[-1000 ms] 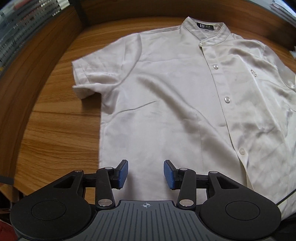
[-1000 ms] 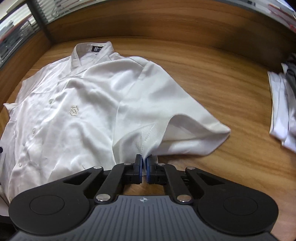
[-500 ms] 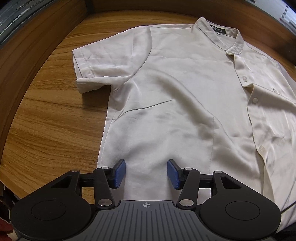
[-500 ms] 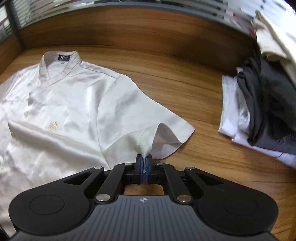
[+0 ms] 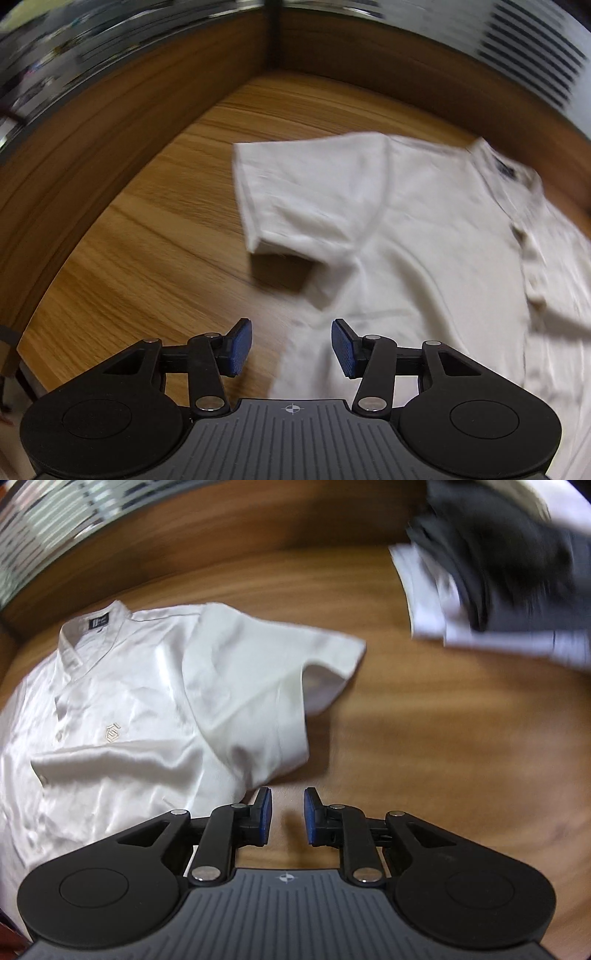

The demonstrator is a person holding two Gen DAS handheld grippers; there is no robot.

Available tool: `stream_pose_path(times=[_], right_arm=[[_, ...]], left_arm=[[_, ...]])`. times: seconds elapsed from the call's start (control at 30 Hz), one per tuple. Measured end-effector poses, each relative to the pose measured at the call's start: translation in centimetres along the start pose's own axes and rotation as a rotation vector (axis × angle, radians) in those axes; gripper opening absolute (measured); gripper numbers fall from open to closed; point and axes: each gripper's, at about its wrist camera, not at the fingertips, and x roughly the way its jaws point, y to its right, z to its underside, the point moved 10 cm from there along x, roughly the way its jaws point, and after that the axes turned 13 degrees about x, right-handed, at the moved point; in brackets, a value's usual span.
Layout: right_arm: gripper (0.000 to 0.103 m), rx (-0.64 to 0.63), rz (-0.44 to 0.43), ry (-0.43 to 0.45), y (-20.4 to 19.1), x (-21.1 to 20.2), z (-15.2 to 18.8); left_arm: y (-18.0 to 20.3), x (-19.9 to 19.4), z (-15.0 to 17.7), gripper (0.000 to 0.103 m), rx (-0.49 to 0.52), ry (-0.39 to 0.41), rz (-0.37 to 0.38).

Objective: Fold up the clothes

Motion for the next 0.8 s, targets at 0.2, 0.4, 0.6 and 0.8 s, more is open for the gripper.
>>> stream_pose_path(times=[0.2,0.4,0.6,0.8], right_arm=[[0.029,0.07,-0.008,0.024,-1.2,1.4,0.5],[0.03,0.047,0.013,0.043,-3.0,2.4,0.6],[0.03,0.07,0.028,0.069,-3.3,1.2,0.8],[0.03,0.117,0.061,0.112,-0.9,-0.4,0.7]], left_arm=[[-2.5,1.1,-1.0,0.051,-0.167,0.008,0.023],[-3.1,1.9,-2.5,0.051,-0.252,0.03,0.083],[-2.7,3.4,-3.6,0.051,-0.323,0.017,0.173],[-2.3,4.9,-4.0,0.05,-0.341,-0.032,0.19]])
